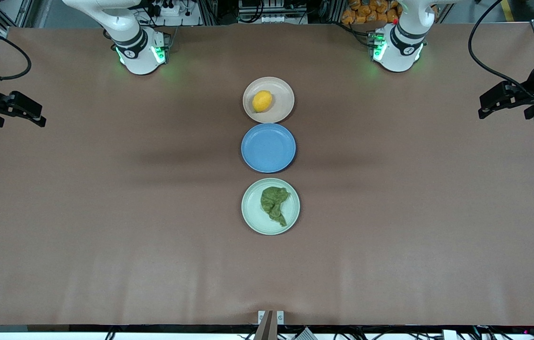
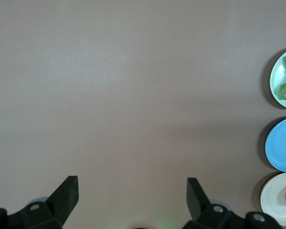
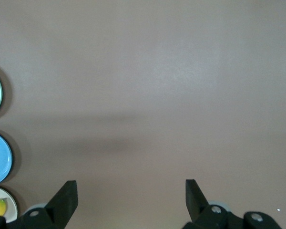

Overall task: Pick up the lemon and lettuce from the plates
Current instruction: 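Move the left gripper out toward the green plate, then lower the left gripper over the lettuce leaf on the green plate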

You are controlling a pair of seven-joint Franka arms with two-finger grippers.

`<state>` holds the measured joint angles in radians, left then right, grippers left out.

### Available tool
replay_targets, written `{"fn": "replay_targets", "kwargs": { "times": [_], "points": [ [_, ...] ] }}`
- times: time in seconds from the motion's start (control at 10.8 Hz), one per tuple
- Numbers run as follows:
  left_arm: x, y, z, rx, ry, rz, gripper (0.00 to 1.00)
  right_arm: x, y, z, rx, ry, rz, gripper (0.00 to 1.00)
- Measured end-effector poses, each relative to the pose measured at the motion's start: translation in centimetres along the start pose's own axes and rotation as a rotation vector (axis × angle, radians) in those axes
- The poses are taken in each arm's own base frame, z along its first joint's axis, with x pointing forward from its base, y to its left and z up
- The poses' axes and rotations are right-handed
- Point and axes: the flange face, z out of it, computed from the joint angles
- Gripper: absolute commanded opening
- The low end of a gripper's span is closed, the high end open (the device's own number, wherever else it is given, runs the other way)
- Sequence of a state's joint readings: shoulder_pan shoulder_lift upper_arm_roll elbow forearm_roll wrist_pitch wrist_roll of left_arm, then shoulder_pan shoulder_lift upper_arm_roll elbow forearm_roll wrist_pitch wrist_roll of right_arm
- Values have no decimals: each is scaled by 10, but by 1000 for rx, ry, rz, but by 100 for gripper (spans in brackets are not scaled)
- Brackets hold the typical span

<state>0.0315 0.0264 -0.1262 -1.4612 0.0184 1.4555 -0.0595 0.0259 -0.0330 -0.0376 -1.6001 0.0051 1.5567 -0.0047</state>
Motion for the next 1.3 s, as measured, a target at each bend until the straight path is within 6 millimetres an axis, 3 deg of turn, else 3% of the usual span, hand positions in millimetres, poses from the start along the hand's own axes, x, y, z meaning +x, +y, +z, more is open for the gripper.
{"fn": "replay_targets", "kwargs": {
  "times": [0.46,0.74,1.02,1.11,1.3],
  "points": [
    [-2,-1,-5,0,10,-1,100,0,0,0,0,-3,0,100],
    [10,10,15,-31,-9,17,100,0,0,1,0,-5,0,100],
    [45,61,64,-51,-6,101,100,-1,0,2,0,-7,0,100],
    [57,86,85,-65,3,137,100,-1,0,2,0,-7,0,100],
    [79,154,132,-99,46,202,100,-1,1,2,0,-8,1,100]
  ]
}}
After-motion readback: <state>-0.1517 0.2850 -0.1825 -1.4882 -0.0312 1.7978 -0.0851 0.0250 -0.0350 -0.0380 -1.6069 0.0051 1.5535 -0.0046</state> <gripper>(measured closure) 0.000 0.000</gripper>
